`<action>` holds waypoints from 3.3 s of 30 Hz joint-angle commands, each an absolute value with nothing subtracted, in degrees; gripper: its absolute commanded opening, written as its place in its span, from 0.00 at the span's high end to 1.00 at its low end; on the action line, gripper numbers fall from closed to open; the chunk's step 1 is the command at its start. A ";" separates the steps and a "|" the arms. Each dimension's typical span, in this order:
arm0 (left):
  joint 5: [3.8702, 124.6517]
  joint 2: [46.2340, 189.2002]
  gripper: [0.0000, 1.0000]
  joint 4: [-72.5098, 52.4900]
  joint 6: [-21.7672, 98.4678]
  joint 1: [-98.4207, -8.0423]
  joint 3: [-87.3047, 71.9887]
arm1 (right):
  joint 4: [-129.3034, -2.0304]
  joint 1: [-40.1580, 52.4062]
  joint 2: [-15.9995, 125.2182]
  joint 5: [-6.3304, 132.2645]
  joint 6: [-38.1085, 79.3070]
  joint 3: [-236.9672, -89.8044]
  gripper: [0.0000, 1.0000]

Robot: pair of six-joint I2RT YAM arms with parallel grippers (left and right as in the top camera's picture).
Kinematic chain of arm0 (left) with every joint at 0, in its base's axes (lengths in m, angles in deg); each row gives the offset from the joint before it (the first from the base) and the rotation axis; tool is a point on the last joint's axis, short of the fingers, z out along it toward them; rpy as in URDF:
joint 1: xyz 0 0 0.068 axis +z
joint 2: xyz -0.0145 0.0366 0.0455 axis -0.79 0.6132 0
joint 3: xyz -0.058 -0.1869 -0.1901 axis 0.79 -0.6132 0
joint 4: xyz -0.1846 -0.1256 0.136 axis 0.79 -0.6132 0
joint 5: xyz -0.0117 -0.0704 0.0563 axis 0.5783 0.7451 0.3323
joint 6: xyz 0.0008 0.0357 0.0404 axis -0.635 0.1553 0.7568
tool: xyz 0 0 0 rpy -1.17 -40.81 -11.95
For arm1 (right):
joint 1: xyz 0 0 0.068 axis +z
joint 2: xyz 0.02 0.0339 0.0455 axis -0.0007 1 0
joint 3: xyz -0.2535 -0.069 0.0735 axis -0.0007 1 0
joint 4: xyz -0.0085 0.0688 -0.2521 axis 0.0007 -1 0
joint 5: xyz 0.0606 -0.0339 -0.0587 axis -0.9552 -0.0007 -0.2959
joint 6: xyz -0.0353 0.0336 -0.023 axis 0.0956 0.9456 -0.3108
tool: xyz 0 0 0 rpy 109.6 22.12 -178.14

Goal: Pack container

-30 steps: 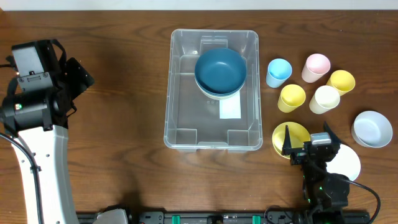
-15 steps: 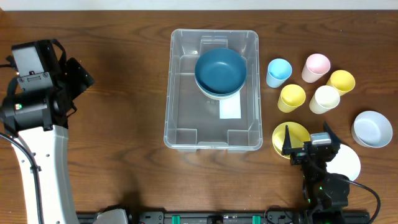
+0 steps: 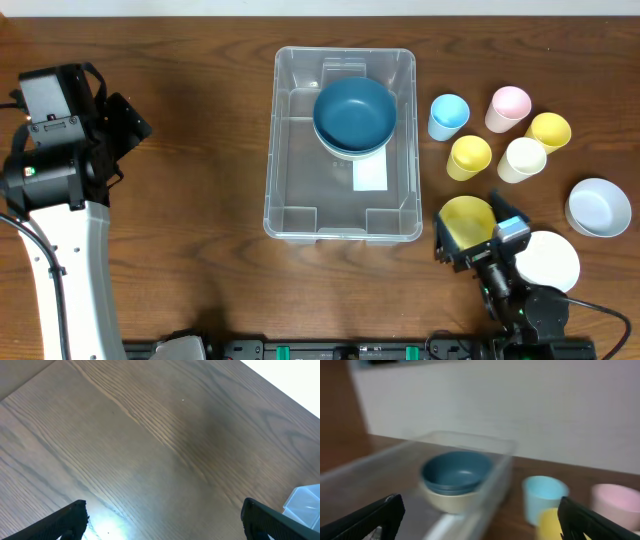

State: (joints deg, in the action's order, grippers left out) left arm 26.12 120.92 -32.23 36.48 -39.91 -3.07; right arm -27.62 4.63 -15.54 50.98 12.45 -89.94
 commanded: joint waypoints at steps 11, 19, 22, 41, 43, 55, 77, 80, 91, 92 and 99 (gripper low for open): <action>25.46 121.29 0.02 -32.36 36.42 -39.65 -2.46 | -17.88 5.15 -15.23 49.73 24.07 -92.69 0.01; 25.46 121.29 0.02 -32.36 36.42 -39.65 -2.46 | -29.46 2.57 -4.33 57.47 23.59 -106.31 0.01; 25.46 121.29 0.02 -32.34 36.42 -39.65 -2.46 | -36.08 -0.09 3.45 59.24 23.46 -113.89 0.01; 25.46 121.29 0.02 -32.34 36.42 -39.65 -2.46 | -80.91 -15.15 43.43 62.63 6.94 -153.95 0.01; 25.46 121.29 0.02 -32.34 36.42 -39.65 -2.46 | -80.56 -15.15 43.36 62.63 8.73 -154.00 0.01; 25.46 121.29 0.02 -32.34 36.42 -39.65 -2.46 | -83.56 -15.66 49.53 76.81 17.21 -154.00 0.20; 25.46 121.29 0.02 -32.34 36.42 -39.65 -2.46 | -74.49 -20.51 69.85 72.86 18.06 -153.95 0.41; 25.46 121.29 0.02 -32.34 36.42 -39.67 -2.46 | -72.89 -20.51 72.43 71.61 18.04 -153.95 0.41; 25.46 121.29 0.02 -32.34 36.42 -39.65 -2.46 | -68.87 -20.49 80.43 69.86 18.09 -153.93 0.47; 25.46 121.29 0.02 -32.36 36.42 -39.67 -2.46 | -68.91 -20.49 80.76 69.86 18.09 -153.91 0.49; 25.44 121.29 0.02 -32.34 36.42 -39.65 -2.46 | -68.87 -20.44 82.58 69.16 18.52 -153.78 0.67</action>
